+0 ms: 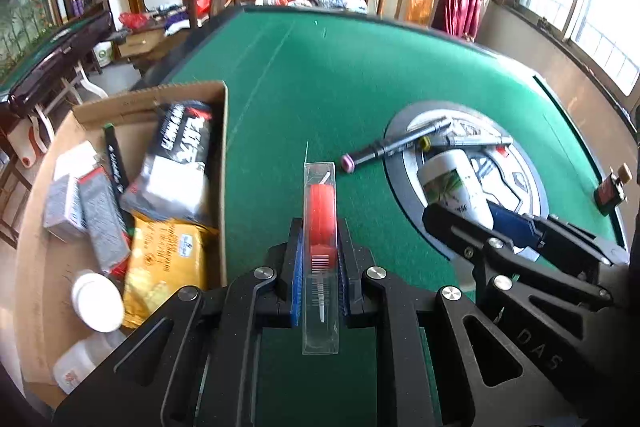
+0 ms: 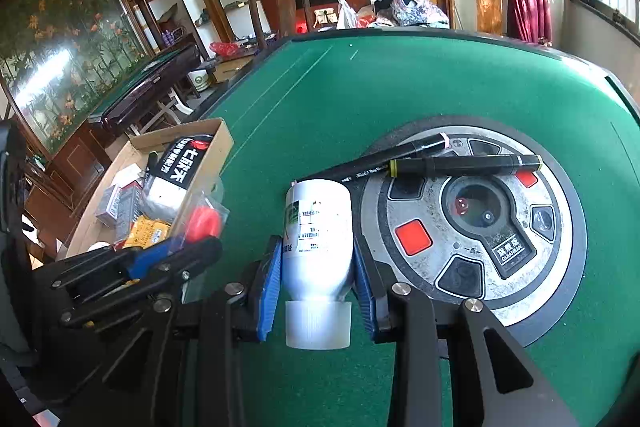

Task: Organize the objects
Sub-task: 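Carry the clear tube and white bottle over the cardboard box, then lower both grippers into the box and open them to drop the items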

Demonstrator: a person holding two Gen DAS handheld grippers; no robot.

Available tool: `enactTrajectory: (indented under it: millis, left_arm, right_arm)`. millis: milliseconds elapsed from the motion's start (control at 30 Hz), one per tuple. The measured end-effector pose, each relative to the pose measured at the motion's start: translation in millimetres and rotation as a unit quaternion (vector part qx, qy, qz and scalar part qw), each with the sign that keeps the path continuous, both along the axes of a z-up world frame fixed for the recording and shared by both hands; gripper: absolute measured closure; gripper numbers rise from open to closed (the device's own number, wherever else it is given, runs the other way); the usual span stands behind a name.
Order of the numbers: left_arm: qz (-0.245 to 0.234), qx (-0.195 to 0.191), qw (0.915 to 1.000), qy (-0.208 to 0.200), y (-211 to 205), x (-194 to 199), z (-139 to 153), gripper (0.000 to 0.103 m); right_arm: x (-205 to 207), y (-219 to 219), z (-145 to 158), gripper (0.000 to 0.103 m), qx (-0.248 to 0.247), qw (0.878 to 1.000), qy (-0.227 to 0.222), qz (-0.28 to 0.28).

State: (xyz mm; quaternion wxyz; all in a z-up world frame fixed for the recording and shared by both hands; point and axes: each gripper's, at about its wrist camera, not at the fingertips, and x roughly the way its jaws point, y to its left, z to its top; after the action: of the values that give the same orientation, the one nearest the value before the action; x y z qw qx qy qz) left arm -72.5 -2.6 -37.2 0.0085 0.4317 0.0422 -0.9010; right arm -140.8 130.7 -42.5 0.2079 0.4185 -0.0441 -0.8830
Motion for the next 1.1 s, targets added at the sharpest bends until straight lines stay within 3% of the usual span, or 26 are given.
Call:
enactTrajectory:
  millis: [233, 433, 800, 1100]
  left_arm:
    - [0.022, -0.014, 0.9986, 0.047, -19.5, 11.3, 25.4, 0.09]
    - [0.063, -0.009, 0.9959, 0.065, -70.2, 16.7, 40.1, 0.09]
    - [0.133, 0.015, 0.9907, 0.026, -166.0, 11.5, 25.0, 0.09]
    - [0.14, 0.019, 0.9899, -0.002, -189.9, 4.4, 11.9, 0.09]
  right_arm:
    - [7.3, -6.8, 6.6, 0.069, -0.009, 1.0, 0.01, 0.009]
    - [19.8, -22.7, 16.8, 0.069, -0.019, 0.999, 0.024, 0.033]
    - [42.9, -78.3, 27.4, 0.07, -0.053, 0.994, 0.015, 0.09]
    - [55.4, -134.5, 20.9, 0.07, -0.07, 0.987, -0.008, 0.147]
